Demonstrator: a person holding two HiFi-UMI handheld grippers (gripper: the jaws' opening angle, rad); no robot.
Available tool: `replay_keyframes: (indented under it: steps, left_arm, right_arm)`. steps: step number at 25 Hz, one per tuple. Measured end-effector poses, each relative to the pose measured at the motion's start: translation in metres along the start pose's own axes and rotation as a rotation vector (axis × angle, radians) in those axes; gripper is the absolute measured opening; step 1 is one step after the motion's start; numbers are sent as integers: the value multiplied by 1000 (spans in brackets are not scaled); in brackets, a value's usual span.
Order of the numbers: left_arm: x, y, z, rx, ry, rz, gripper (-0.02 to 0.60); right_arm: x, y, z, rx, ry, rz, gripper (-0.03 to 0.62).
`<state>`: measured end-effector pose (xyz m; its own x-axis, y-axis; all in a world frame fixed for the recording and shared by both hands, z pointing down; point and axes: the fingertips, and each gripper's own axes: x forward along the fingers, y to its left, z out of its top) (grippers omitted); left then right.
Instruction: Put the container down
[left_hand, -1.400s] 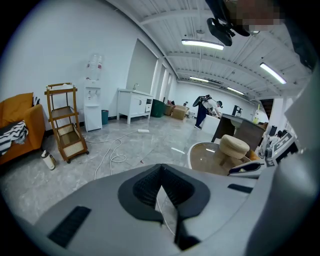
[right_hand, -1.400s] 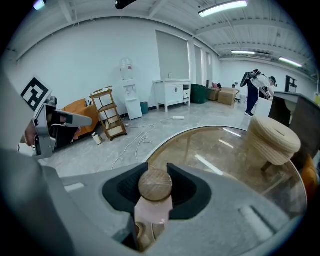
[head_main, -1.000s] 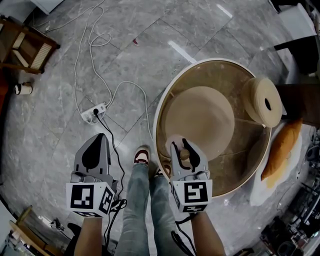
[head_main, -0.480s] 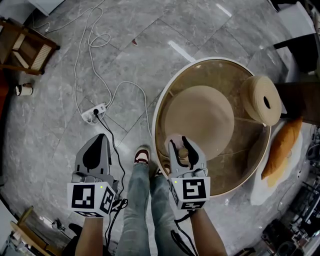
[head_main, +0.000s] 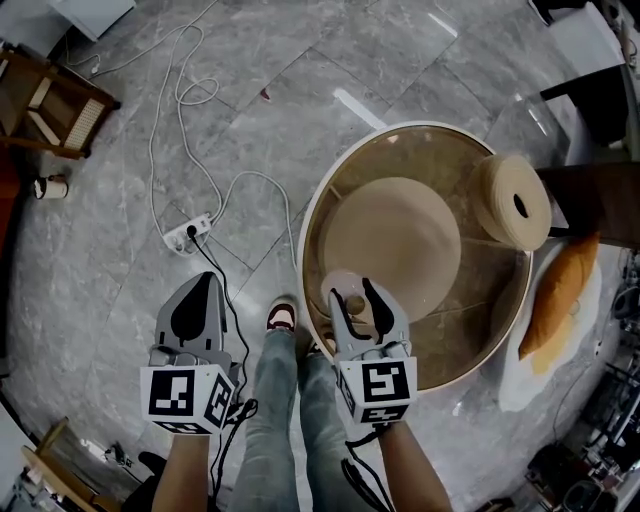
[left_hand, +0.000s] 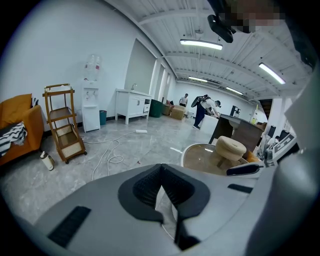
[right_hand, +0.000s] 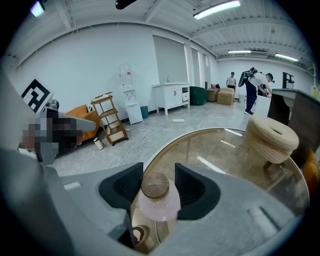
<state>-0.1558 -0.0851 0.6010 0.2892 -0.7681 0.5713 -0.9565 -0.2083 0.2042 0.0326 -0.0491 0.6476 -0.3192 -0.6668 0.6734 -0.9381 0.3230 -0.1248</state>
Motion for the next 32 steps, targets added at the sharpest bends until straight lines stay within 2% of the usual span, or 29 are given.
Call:
replay_keyframes:
  steps: [8,16,22,26,29,32]
  left_arm:
    - [-18,-23,36,-10,-27,-6,5]
    - [-65,-63,120,-19,-85,-30,5]
    - [-105,-99,187,29,-154,-85,5]
    - [-128,-123,221,35,-189,-109,5]
    - [-144,-143,244,56,-211,-133,5]
    - [-163,-162,270,111,-238,-161,5]
  right_arm:
    - [-41,9,31,64,-20,24,184]
    - [-120,-3,104,140,-98,-2,183]
    - [-194,-30,172,164,-242,-86,178]
    - [-253,-61,203,162,-317,-161,163]
    - [-302,-90,216,170,-361,-241,122]
    - [-355,-118,220,192,-404,-340,70]
